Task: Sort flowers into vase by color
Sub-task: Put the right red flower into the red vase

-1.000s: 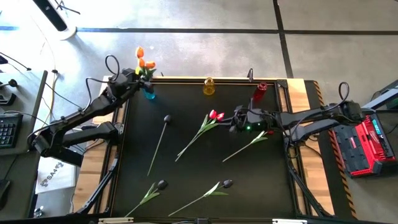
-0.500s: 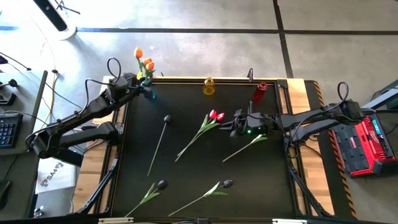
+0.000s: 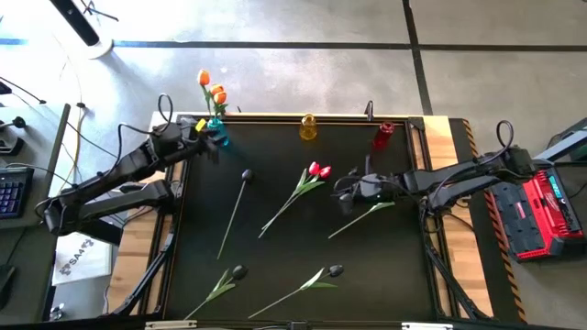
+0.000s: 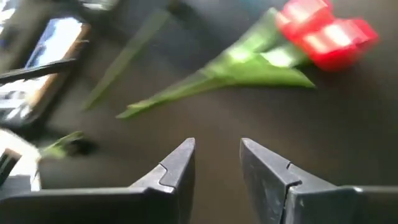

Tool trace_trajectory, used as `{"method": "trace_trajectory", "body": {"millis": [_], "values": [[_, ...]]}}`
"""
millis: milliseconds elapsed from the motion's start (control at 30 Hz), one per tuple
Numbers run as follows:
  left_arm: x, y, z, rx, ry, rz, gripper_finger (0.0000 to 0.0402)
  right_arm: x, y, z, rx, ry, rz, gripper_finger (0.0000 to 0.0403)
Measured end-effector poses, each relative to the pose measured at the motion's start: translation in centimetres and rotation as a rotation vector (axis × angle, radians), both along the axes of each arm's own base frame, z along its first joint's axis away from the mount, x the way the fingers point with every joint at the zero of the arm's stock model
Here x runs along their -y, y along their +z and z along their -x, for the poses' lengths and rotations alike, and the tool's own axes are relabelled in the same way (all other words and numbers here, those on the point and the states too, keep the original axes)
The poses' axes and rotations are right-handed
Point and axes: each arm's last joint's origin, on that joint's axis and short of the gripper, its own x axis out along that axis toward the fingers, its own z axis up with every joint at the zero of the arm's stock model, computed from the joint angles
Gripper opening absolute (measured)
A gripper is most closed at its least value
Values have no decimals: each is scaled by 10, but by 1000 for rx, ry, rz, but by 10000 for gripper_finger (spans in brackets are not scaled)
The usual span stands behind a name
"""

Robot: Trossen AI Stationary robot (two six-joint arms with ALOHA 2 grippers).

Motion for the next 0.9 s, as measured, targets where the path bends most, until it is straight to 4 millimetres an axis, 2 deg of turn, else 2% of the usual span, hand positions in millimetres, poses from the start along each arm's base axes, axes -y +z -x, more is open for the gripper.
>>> {"method": "trace_trajectory", "body": {"millis": [133, 433, 667, 900], "values": [[12, 1, -9, 26, -186, 23, 167, 0, -12, 12, -131, -180, -169, 114], [46, -3, -35, 14, -463, 51, 142, -3, -28, 39, -373, -507, -351, 108], [65, -18, -58, -84, -546, 69, 138, -3, -33, 56, -521, -743, -511, 108], [68, -30, -82, -116, -580, 42, 138, 5, -35, 74, -659, -929, -468, 108]]}}
